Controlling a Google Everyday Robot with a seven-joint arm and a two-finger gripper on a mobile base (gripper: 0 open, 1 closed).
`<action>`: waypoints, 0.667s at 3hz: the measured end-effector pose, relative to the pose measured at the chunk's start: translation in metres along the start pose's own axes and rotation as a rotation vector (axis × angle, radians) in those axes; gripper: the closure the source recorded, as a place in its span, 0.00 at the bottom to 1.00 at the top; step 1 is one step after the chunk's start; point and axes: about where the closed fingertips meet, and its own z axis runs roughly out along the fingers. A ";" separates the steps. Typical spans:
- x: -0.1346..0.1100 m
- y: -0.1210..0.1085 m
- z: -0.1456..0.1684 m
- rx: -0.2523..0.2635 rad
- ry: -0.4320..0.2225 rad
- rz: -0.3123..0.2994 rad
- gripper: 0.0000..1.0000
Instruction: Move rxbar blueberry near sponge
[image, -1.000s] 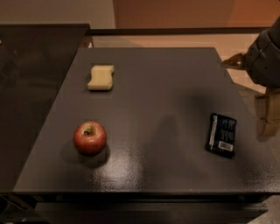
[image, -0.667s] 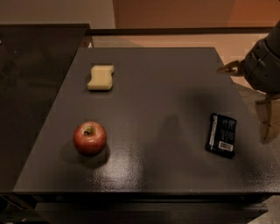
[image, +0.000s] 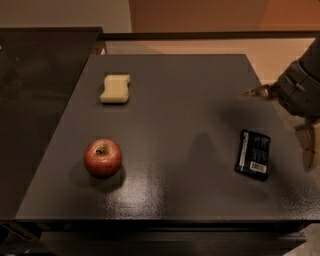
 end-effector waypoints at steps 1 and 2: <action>-0.005 0.007 0.016 -0.029 -0.029 -0.061 0.00; -0.007 0.011 0.032 -0.056 -0.058 -0.097 0.00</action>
Offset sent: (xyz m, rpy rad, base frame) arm -0.0181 0.0082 -0.0523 0.0309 0.1166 0.1633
